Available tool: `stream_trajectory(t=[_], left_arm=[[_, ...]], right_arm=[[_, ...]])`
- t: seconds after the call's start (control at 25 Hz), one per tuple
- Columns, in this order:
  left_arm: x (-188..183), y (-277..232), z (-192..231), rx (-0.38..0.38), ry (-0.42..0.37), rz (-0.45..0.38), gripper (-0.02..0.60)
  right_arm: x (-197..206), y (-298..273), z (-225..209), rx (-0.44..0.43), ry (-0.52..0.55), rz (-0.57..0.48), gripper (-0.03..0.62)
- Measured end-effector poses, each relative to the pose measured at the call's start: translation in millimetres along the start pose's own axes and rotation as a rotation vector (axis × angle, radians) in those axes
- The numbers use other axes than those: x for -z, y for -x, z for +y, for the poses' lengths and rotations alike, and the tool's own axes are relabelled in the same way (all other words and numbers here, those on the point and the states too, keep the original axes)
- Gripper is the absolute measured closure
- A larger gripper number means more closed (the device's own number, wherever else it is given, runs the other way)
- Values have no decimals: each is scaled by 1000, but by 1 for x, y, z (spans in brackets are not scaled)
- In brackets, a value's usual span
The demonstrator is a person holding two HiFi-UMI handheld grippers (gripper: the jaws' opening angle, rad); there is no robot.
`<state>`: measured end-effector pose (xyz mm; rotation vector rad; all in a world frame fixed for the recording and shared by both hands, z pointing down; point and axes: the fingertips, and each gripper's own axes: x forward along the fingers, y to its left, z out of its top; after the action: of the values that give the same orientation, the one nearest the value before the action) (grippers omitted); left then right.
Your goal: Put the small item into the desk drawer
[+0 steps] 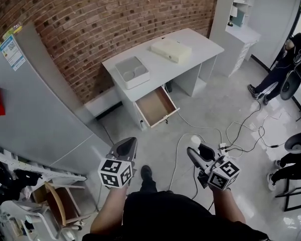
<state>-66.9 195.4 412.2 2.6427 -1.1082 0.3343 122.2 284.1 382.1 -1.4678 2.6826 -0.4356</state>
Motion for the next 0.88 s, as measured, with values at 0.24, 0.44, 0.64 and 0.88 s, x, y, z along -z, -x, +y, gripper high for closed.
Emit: stream_trajectory(t=[0.24, 0.44, 0.64, 0.88], left_arm=[[-12, -50, 35, 57, 11, 14, 569], [-32, -89, 75, 89, 1, 15, 569], [-40, -108, 117, 108, 7, 9, 569], [-34, -112, 164, 115, 41, 26, 569]], right_arm=[[-4, -39, -36, 64, -26, 19, 437], [-17, -90, -57, 74, -16, 31, 437], [-16, -142, -58, 67, -8, 77, 437], [-26, -191, -58, 81, 22, 104, 437]])
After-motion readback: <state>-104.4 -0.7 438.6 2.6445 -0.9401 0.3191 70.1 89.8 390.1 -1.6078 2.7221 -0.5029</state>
